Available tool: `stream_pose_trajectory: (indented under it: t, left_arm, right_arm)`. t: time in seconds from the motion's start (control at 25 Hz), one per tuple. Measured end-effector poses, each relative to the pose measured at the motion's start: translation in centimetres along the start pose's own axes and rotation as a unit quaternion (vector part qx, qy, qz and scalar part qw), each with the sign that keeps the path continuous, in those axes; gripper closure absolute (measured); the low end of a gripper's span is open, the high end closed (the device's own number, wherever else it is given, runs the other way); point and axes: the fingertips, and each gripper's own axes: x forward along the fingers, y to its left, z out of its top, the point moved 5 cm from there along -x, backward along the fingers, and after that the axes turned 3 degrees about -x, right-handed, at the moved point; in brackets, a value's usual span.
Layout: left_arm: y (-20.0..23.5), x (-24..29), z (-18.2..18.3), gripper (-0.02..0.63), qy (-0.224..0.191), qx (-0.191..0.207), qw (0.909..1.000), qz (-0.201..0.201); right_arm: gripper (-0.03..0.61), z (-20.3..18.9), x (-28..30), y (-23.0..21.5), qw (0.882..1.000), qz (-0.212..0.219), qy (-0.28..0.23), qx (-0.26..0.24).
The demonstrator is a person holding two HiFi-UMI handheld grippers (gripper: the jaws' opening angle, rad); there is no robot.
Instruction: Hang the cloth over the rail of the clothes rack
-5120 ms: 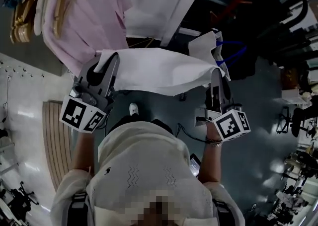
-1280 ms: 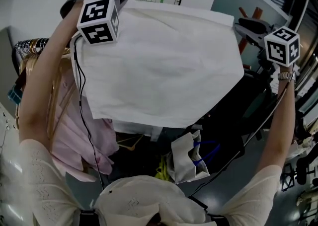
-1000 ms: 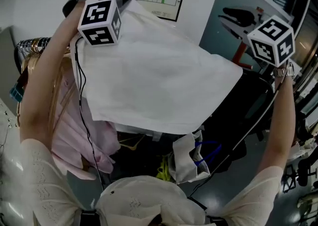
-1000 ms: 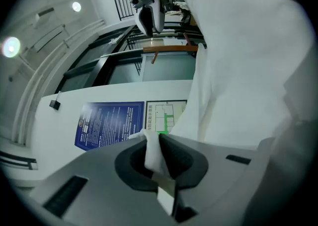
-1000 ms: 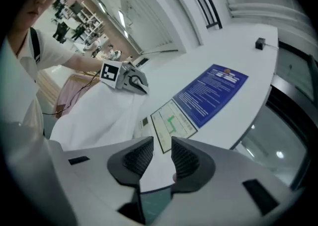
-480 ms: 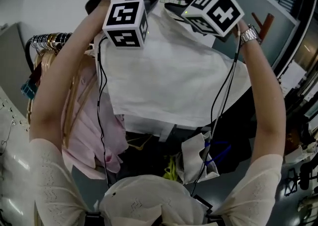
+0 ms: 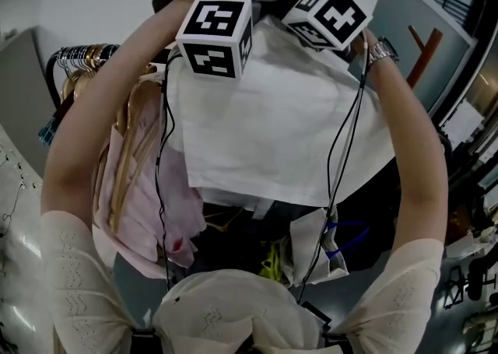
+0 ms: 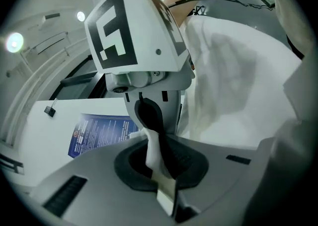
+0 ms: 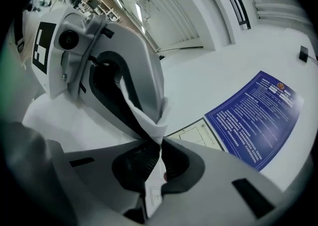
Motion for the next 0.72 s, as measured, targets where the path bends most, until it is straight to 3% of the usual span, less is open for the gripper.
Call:
stream_pose_trajectory:
  t: [0.2, 0.48, 0.72]
  left_arm:
    - [1.1, -1.4, -0.1, 0.595, 0.007, 0.020, 0.9997, 0.010]
    - [1.3, -4.6, -1.8, 0.595, 0.036, 0.029, 0.9989, -0.006]
    - [1.0, -8.0, -2.7, 0.595, 0.038, 0.016, 0.9991, 0.001]
  right_arm:
    - [0.552, -0.7, 0.0, -1.2, 1.000, -0.015, 0.013, 0.008]
    - [0.552, -0.6, 0.7, -1.9, 0.999, -0.015, 0.013, 0.027]
    - [0.551, -2.2, 1.4, -2.4, 0.999, -0.016, 0.019, 0.048]
